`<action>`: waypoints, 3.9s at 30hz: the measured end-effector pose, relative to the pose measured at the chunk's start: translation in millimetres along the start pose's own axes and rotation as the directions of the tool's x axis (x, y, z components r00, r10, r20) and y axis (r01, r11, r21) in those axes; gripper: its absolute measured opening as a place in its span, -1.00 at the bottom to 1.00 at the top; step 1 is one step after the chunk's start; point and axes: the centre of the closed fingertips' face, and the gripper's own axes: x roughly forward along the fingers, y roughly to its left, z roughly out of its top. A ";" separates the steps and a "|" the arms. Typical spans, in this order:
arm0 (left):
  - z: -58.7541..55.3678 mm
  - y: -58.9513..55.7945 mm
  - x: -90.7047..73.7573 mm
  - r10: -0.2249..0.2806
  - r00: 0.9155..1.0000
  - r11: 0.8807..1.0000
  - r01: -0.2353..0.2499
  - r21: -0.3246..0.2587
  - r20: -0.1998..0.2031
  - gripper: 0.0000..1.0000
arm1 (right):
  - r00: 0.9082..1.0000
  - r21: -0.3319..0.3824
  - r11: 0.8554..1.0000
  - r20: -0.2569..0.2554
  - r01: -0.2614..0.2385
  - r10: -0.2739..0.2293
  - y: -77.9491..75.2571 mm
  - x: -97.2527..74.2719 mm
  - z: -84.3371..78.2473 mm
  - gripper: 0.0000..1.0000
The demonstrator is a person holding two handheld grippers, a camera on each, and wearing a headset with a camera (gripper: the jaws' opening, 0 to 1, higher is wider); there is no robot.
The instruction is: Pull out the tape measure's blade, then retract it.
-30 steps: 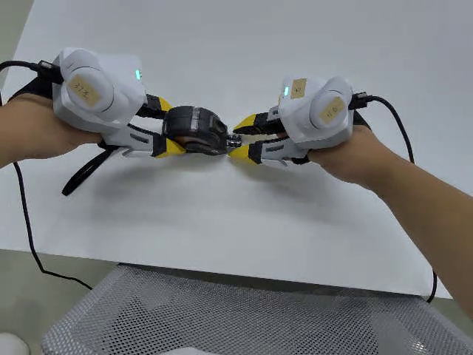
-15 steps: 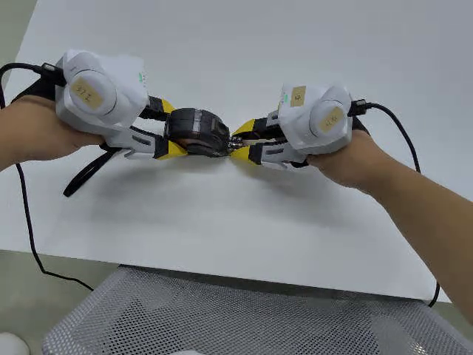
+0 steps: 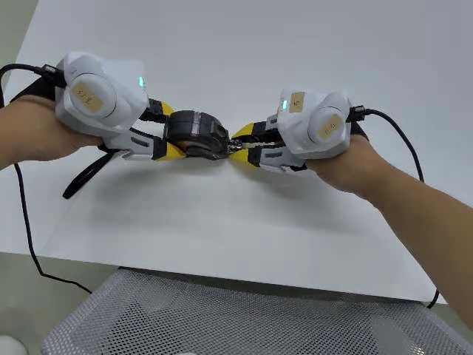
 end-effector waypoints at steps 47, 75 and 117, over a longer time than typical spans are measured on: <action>-0.6 -0.6 -2.0 -0.014 1.000 0.999 0.014 -0.032 -0.006 -0.51 | 0.997 0.006 0.998 -0.049 0.066 -0.066 -8.1 -59.6 -35.1 -0.80; -0.4 -0.2 -1.2 -0.016 1.000 0.999 0.016 -0.035 -0.006 -0.51 | 0.987 0.004 0.993 -0.106 0.118 -0.117 -13.1 -98.0 -62.3 -0.81; 0.9 -0.9 -0.6 -0.018 1.000 1.000 0.018 -0.021 -0.018 -0.50 | 0.962 0.030 0.982 -0.213 0.184 -0.174 -10.2 -162.5 -113.2 -0.81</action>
